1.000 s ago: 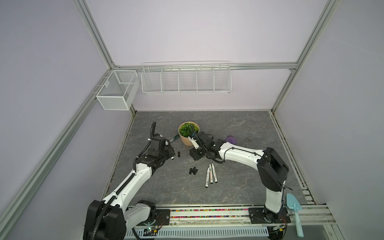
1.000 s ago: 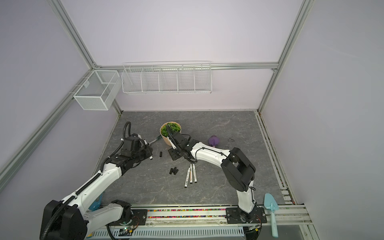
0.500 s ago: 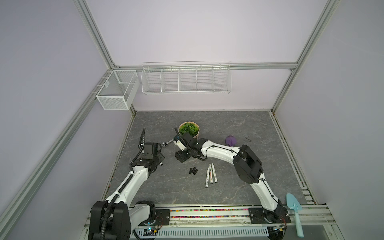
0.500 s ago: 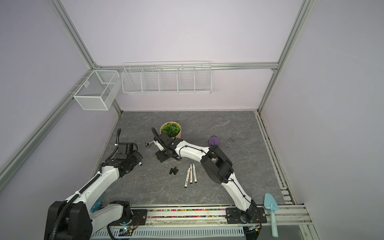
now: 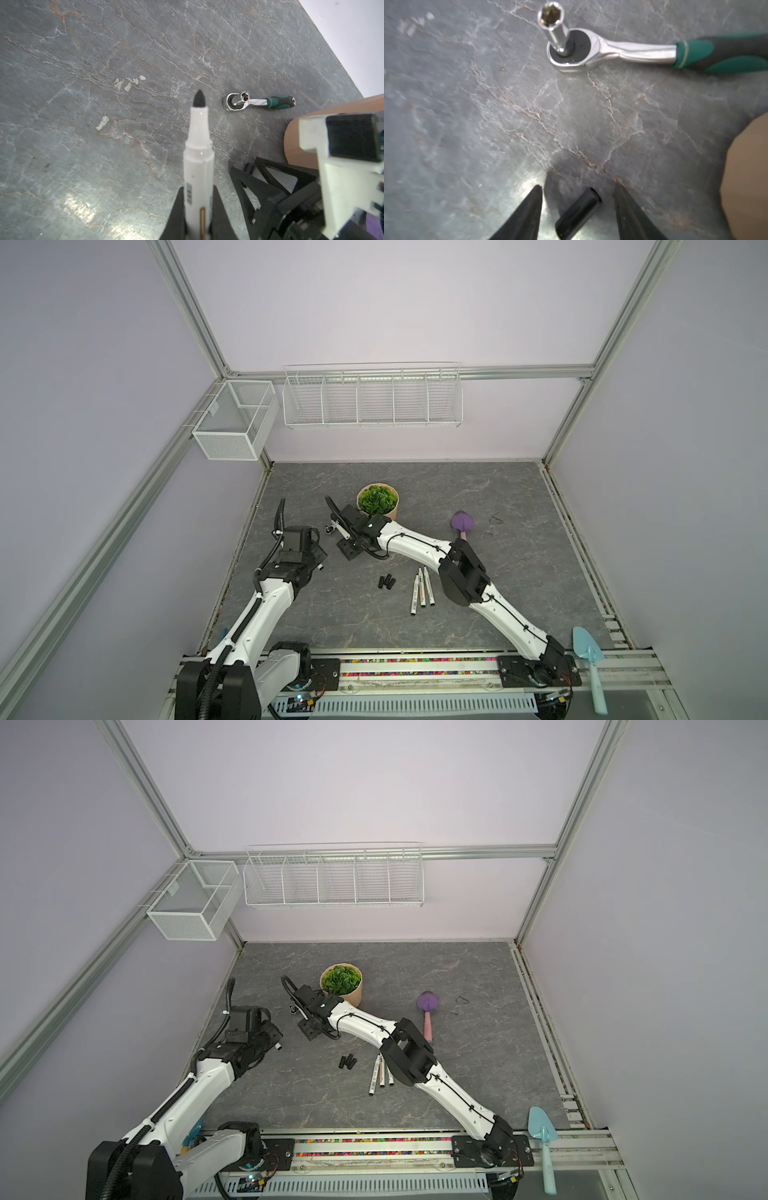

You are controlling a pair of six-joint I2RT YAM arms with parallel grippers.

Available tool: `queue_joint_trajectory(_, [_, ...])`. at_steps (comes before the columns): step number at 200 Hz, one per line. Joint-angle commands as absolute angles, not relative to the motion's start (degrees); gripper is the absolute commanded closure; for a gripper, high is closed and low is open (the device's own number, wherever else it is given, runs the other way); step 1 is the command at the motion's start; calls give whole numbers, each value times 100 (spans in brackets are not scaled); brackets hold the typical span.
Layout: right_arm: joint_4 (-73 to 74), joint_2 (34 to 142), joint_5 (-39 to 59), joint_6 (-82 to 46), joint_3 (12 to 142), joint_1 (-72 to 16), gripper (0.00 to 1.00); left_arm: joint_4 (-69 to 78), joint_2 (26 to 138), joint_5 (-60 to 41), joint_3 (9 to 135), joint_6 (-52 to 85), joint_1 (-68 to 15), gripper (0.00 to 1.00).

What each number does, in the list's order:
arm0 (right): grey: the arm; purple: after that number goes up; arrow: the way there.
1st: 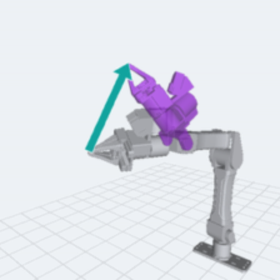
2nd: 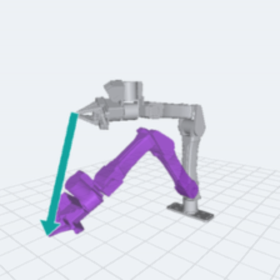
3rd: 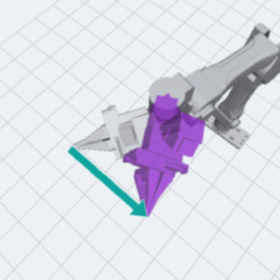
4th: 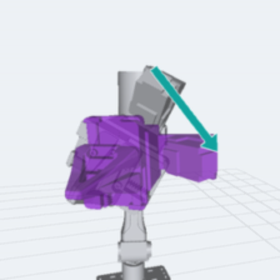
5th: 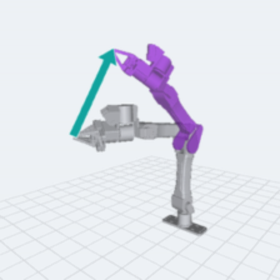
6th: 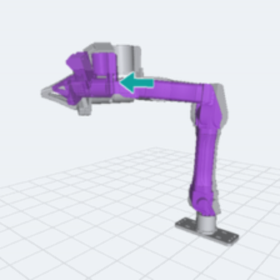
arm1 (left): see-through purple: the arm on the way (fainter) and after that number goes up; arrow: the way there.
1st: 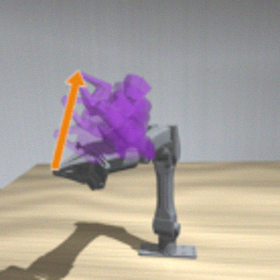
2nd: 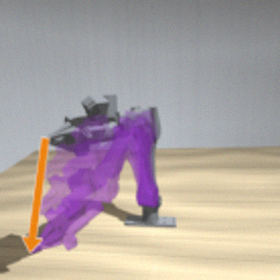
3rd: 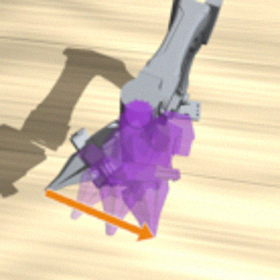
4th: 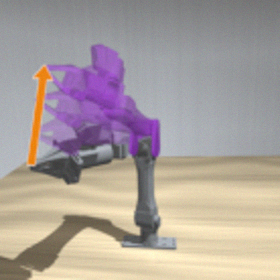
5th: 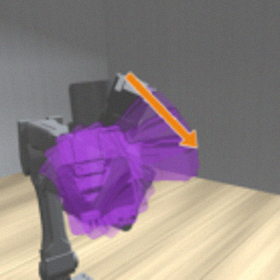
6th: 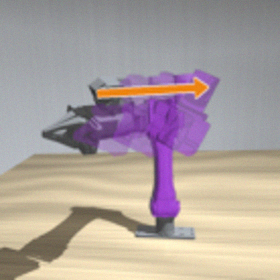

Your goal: Insert the pens into the pen caps

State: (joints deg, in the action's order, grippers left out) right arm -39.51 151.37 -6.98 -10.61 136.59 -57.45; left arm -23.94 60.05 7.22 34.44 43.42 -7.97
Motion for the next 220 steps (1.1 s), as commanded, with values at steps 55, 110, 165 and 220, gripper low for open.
queue_joint_trajectory(55, [-4576, 15114, -1470, -1050, 13167, -5870, 64, -2554, 5840, 636, 3481, 4280, -766, 100])
queue_joint_trajectory(110, [-4132, 14749, -1287, -1228, 12535, -5787, 83, -2257, 5814, 62, 3381, 3968, -767, 100])
queue_joint_trajectory(165, [-1874, 12629, -173, -1568, 9649, -5428, 92, -1778, 6166, -1086, 3301, 3574, -870, 100])
queue_joint_trajectory(220, [-908, 10355, 97, -2013, 7360, -4966, 93, -1552, 7115, -1781, 3983, 2665, -2090, 100])
